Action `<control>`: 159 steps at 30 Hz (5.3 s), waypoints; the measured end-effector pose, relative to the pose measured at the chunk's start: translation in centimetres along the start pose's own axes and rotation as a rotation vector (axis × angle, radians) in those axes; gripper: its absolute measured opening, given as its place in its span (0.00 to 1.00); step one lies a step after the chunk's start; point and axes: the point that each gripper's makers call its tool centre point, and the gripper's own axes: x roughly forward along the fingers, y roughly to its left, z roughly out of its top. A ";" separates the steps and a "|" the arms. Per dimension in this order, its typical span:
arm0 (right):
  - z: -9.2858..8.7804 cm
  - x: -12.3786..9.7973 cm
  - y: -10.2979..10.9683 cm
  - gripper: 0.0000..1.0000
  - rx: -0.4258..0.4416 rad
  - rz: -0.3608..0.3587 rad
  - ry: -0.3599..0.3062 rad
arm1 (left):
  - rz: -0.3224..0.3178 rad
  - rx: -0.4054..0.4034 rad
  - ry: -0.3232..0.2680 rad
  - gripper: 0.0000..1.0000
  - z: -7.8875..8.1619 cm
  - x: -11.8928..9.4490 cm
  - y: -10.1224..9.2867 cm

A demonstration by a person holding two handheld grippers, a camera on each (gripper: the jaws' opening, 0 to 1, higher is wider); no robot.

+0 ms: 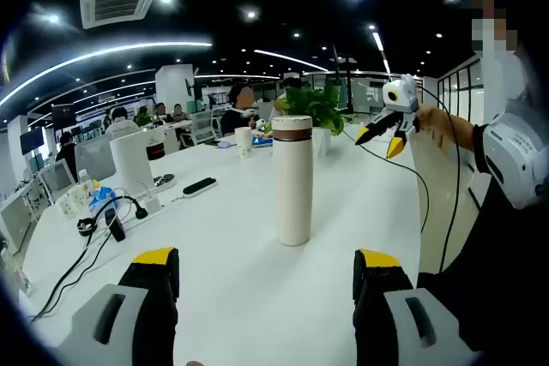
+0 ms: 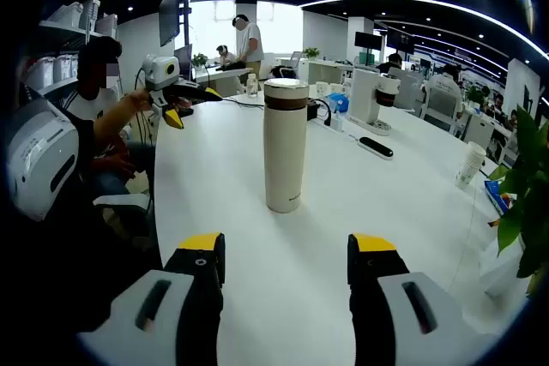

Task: Grasp the water cup twist off the cup lid place the cup lid on the table

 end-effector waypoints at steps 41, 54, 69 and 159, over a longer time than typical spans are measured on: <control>1.3 0.3 -1.1 0.59 -0.018 -0.018 -0.024 | -0.034 -0.010 0.017 0.87 -1.7 3.7 -0.5; 1.4 1.0 -0.7 0.58 -0.015 -0.018 -0.027 | -0.047 0.058 -0.031 0.85 -2.3 4.8 -1.2; 2.1 2.2 -0.7 0.58 -0.016 -0.013 -0.079 | -0.071 0.000 -0.053 0.82 -3.5 6.1 -1.1; 2.1 1.2 -0.1 0.57 0.117 -0.027 -0.196 | -0.135 0.139 -0.183 0.74 -4.2 21.4 -5.6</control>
